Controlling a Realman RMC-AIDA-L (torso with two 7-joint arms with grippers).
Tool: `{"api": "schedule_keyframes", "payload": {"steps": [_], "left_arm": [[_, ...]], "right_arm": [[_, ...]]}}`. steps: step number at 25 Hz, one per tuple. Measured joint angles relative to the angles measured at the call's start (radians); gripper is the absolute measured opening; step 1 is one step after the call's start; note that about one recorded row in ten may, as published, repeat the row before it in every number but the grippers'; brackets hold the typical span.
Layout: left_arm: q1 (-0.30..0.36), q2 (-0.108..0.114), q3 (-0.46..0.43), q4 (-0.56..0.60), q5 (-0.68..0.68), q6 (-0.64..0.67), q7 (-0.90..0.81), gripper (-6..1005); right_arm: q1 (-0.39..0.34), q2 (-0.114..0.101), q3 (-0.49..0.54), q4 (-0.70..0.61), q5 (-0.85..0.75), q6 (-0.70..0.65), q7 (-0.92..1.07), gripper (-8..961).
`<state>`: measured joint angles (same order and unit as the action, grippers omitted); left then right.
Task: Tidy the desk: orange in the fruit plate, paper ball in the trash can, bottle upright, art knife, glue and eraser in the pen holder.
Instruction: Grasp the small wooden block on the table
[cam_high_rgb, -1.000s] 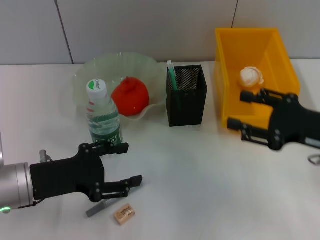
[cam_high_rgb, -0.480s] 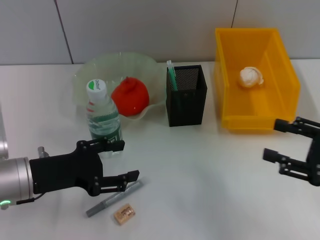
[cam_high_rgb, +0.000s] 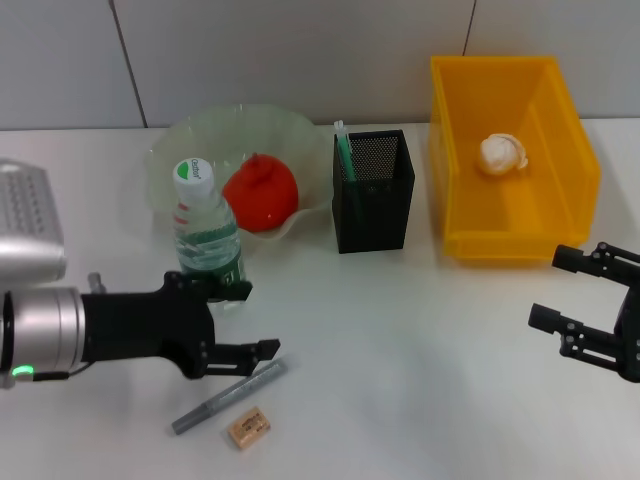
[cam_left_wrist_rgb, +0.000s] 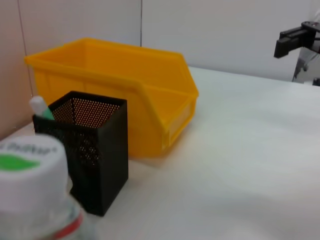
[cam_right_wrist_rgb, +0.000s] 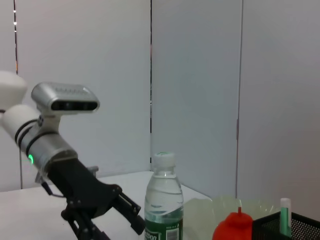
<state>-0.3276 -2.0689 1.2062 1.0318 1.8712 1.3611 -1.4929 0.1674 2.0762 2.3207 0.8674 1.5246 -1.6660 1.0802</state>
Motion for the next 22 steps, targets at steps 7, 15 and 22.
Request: {"api": "schedule_keyframes", "payload": {"steps": [7,15,22], "left_arm": [[0.039,-0.001,0.075,0.224,0.104,0.003,-0.203,797],[0.102,0.0,0.184,0.497,0.267,0.008,-0.48,796],[0.137,0.0,0.32,0.746,0.393,0.057,-0.744,796]], "right_arm": [[0.007,0.0,0.024,-0.048,0.0,0.0,-0.034,696],[0.006,-0.003,0.054,-0.095,0.0,-0.002,-0.061,696],[0.006,-0.001,0.068,-0.116,0.008,0.0,-0.067,696]]}}
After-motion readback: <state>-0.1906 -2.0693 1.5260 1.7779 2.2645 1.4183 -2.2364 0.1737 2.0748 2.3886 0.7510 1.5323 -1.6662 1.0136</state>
